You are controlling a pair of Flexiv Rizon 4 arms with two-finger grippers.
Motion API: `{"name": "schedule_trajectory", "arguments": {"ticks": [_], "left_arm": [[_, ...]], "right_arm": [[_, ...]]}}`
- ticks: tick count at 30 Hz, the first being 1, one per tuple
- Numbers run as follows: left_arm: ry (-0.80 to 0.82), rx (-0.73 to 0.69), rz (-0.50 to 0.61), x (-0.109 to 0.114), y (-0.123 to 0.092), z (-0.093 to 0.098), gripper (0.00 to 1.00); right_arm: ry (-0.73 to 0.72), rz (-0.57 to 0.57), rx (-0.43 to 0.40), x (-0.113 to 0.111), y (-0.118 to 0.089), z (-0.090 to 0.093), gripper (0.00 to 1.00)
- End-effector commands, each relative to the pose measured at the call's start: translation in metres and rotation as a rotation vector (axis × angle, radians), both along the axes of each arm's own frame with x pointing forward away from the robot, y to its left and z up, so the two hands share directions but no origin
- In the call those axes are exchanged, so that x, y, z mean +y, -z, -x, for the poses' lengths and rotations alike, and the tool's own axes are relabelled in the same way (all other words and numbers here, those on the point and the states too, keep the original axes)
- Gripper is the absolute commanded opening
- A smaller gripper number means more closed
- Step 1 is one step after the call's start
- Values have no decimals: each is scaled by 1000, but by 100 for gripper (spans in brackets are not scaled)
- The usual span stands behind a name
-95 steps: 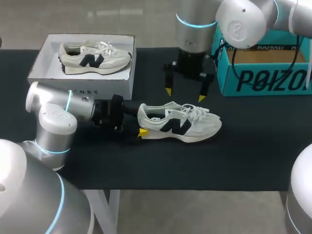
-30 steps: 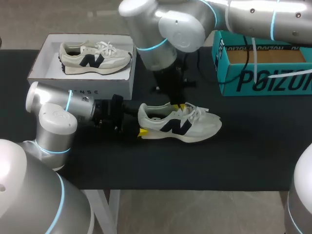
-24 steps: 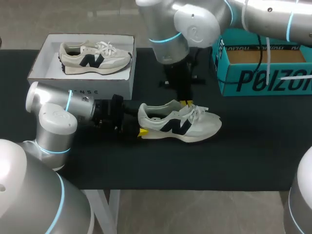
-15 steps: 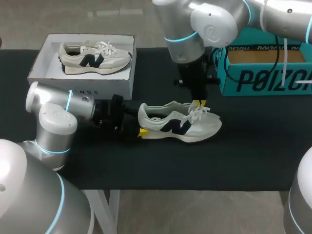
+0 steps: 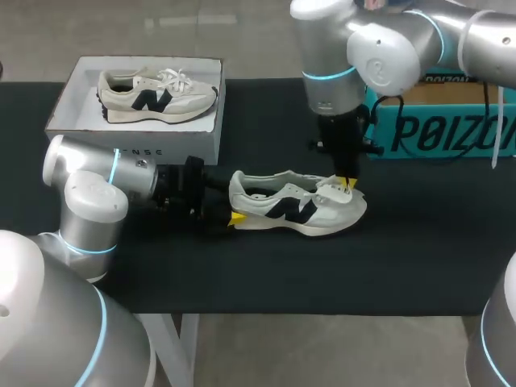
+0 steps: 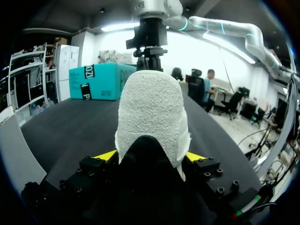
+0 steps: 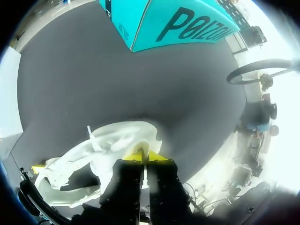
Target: Take the shoe out of the shoebox, open the shoe tongue, remove and reinsert the insole, then place the shoe into the shoebox
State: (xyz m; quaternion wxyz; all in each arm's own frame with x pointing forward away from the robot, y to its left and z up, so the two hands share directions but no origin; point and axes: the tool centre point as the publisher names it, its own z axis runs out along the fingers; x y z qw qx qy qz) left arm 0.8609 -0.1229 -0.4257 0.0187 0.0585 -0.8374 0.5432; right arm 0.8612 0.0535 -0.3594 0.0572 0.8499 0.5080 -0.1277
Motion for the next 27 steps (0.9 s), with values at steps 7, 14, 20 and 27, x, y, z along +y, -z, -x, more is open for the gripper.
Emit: {"name": "schedule_trajectory", "arguments": {"ticks": [7,14,20,27], "left_arm": [[-1,0,1,0,3,-1,0],[-1,0,1,0,3,-1,0],[-1,0,1,0,3,-1,0],[-1,0,1,0,3,-1,0]], "right_arm": [[-24,-40,-55,2,-21,2,100],[-767,-210,54,43,-84,21,100],[-1081,-272,244,48,-89,41,100],[-1081,-272,244,48,-89,41,100]]}}
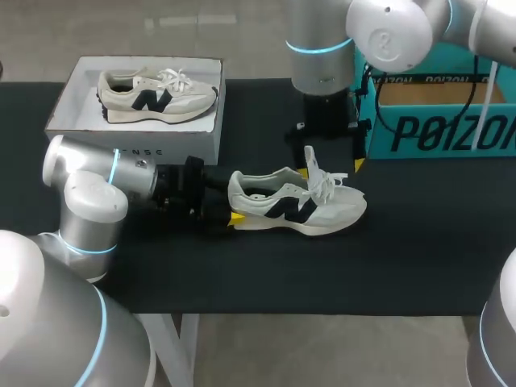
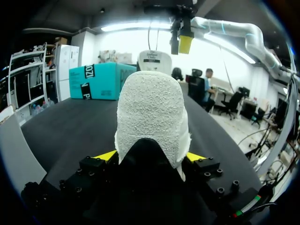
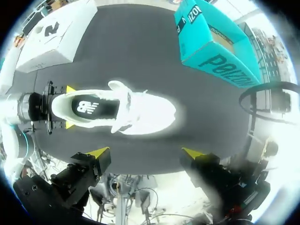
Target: Take the shoe out of the shoebox, open the shoe tongue, remove and reinsert the insole, then place the shoe into the shoebox
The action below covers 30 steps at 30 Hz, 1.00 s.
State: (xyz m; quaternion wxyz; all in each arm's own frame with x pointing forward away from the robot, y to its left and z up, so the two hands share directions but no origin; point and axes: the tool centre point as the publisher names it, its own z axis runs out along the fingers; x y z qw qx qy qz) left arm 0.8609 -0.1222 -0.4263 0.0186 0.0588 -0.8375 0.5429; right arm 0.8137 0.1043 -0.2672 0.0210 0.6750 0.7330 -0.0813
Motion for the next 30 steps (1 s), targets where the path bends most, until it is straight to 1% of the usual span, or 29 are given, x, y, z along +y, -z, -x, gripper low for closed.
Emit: {"name": "schedule_trajectory", "arguments": {"ticks": [1,9,10,11,12,13,14,16,17,18,19,20,21,22,24,26,28,30], "left_arm": [[-1,0,1,-1,2,-1,0],[-1,0,1,-1,2,-1,0],[-1,0,1,-1,2,-1,0],[-1,0,1,-1,2,-1,0],[-1,0,1,-1,2,-1,0],[-1,0,1,-1,2,-1,0],[-1,0,1,-1,2,-1,0],[-1,0,1,-1,2,-1,0],[-1,0,1,-1,2,-1,0],[-1,0,1,-1,2,-1,0],[-1,0,1,-1,2,-1,0],[-1,0,1,-1,2,-1,0],[-1,0,1,-1,2,-1,0],[-1,0,1,-1,2,-1,0],[-1,0,1,-1,2,-1,0],[-1,0,1,-1,2,-1,0],[-1,0,1,-1,2,-1,0],[-1,0,1,-1,2,-1,0]], "right_arm": [[-533,-75,197,-2,3,-6,100],[-533,-75,197,-2,3,-6,100],[-585,-18,193,5,3,-7,100],[-685,17,162,12,4,-8,100],[-771,14,122,18,3,-9,100],[-783,24,125,21,4,-10,100],[-829,67,120,25,5,-12,100],[-888,84,104,31,0,-13,100],[-918,104,95,34,-4,-13,69],[-927,114,89,37,-8,-13,32],[-952,124,84,41,-13,-13,3],[-978,128,80,44,-17,-13,0],[-993,148,77,48,-21,-13,0],[-1027,154,57,52,-27,-12,0],[-1097,142,42,61,-35,-11,0],[-1233,61,5,72,-39,-11,0],[-1331,-7,1,80,-34,-12,0],[-1331,-7,1,80,-34,-12,0]]}}
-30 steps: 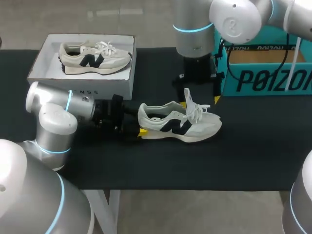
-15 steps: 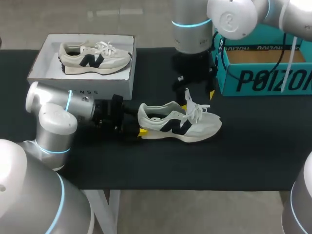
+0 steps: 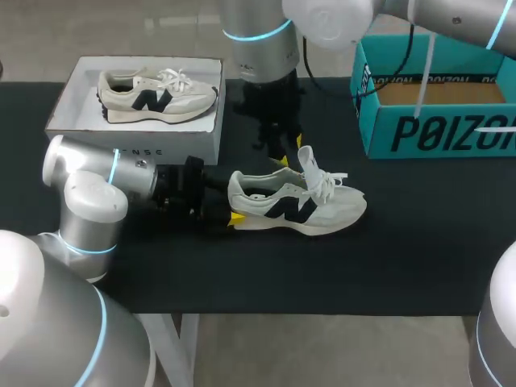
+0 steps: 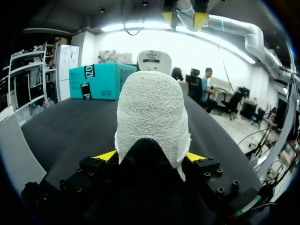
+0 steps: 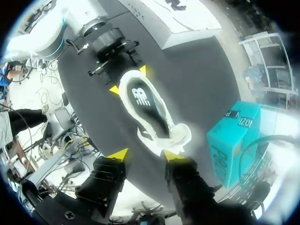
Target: Take the shoe out of the shoebox, open the shoe tongue, remove and reinsert the insole, then place the shoe into the shoebox
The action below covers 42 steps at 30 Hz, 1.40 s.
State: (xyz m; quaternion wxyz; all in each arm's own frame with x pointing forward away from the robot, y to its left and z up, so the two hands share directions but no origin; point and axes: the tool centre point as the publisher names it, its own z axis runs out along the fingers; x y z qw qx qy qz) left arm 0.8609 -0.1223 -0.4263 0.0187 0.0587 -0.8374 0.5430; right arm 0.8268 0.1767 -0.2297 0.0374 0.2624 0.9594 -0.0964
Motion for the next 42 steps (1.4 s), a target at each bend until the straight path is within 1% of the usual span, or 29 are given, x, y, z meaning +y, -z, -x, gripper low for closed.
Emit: {"name": "schedule_trajectory", "arguments": {"ticks": [1,11,14,17,22,24,32,34,38,42], "left_arm": [[-1,0,1,-1,2,-1,0],[-1,0,1,-1,2,-1,0],[-1,0,1,-1,2,-1,0],[-1,0,1,-1,2,-1,0],[-1,0,1,-1,2,-1,0],[-1,0,1,-1,2,-1,0],[-1,0,1,-1,2,-1,0],[-1,0,1,-1,2,-1,0],[-1,0,1,-1,2,-1,0],[-1,0,1,-1,2,-1,0]], "right_arm": [[-382,-71,-39,7,3,1,0],[-382,-71,-39,7,3,1,0],[-386,-92,-9,4,27,0,0],[-398,-107,22,6,49,-3,0],[-416,-116,28,9,79,-14,0],[-412,-119,33,9,84,-19,0],[-383,-106,0,13,102,-59,0],[-381,-96,-6,13,106,-65,0],[-376,-102,0,14,115,-64,0],[-362,-120,17,13,122,-51,0]]}}
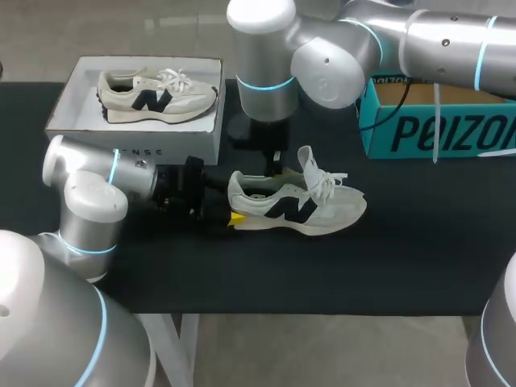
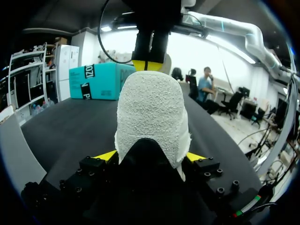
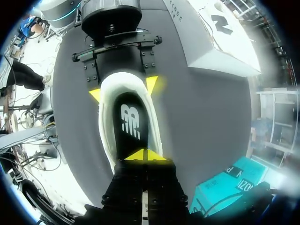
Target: Take the shoe out of the shoebox, open the shoe tongue, remove and reinsert the insole, then place the shoe into the shoebox
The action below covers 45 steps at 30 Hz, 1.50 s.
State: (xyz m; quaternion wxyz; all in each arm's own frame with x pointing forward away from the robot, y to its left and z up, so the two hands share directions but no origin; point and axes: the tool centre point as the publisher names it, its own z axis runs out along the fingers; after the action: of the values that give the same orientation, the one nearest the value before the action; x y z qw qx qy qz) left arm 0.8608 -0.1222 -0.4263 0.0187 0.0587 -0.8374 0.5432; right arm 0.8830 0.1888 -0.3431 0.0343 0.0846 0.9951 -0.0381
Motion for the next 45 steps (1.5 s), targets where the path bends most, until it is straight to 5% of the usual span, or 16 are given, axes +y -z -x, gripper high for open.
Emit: {"name": "schedule_trajectory", "arguments": {"ticks": [1,7,16,28,41,43,45], "left_arm": [[-1,0,1,-1,2,-1,0],[-1,0,1,-1,2,-1,0],[-1,0,1,-1,2,-1,0],[-1,0,1,-1,2,-1,0],[-1,0,1,-1,2,-1,0],[-1,0,1,-1,2,-1,0],[-1,0,1,-1,2,-1,0]], "right_arm": [[4,-12,9,1,10,9,0],[10,-3,47,-6,27,15,0],[45,2,64,-23,47,-14,0],[52,-28,128,-24,54,18,0],[61,-60,20,-13,58,-9,0],[66,-65,23,-13,63,-10,11],[75,-67,27,-13,66,-10,7]]}}
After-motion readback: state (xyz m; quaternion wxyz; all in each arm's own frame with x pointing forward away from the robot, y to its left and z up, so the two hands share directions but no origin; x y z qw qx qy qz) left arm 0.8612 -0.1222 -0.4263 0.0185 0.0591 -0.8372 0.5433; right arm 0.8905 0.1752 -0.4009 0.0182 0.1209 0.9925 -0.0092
